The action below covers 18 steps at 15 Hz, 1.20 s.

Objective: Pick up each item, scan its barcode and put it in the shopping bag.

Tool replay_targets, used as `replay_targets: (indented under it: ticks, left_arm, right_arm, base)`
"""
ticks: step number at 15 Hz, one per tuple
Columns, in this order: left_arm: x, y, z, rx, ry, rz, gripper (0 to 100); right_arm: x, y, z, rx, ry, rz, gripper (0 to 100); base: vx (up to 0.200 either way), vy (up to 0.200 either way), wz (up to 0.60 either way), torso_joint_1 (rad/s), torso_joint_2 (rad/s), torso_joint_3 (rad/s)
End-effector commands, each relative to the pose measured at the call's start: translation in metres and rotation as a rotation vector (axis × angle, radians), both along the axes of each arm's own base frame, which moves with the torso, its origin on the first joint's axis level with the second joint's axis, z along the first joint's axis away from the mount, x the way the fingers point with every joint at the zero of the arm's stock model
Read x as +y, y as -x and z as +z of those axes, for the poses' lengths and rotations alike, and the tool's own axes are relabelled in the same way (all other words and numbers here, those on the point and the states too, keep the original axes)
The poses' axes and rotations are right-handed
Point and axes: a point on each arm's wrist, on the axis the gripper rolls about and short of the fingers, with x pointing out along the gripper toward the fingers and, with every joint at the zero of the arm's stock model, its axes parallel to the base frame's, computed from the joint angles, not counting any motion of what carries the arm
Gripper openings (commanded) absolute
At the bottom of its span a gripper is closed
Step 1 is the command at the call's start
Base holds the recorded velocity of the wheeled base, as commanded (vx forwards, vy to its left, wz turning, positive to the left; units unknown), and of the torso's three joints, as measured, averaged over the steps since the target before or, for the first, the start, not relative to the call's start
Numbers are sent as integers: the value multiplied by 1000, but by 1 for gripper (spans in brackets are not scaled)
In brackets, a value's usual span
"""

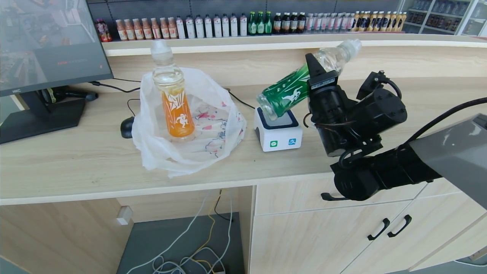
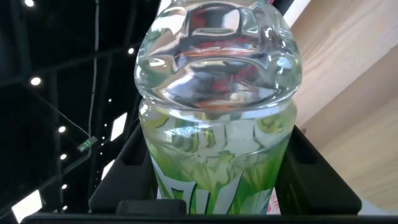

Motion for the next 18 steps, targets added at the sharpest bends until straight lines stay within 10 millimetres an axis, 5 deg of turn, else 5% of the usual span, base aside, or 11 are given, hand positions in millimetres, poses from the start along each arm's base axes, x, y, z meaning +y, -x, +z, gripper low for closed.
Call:
replay_targets:
  ticks: [1, 18]
  left_arm:
    - [0, 0, 0, 1, 1, 0, 100]
    - [0, 0, 0, 1, 1, 0, 100]
  right_arm:
    - [5, -3, -8, 17, -2, 17, 0]
    - [13, -15, -18, 45, -96, 79, 0]
  base:
    - [0, 0, 0, 0, 0, 0]
    - [0, 0, 0, 0, 0, 0]
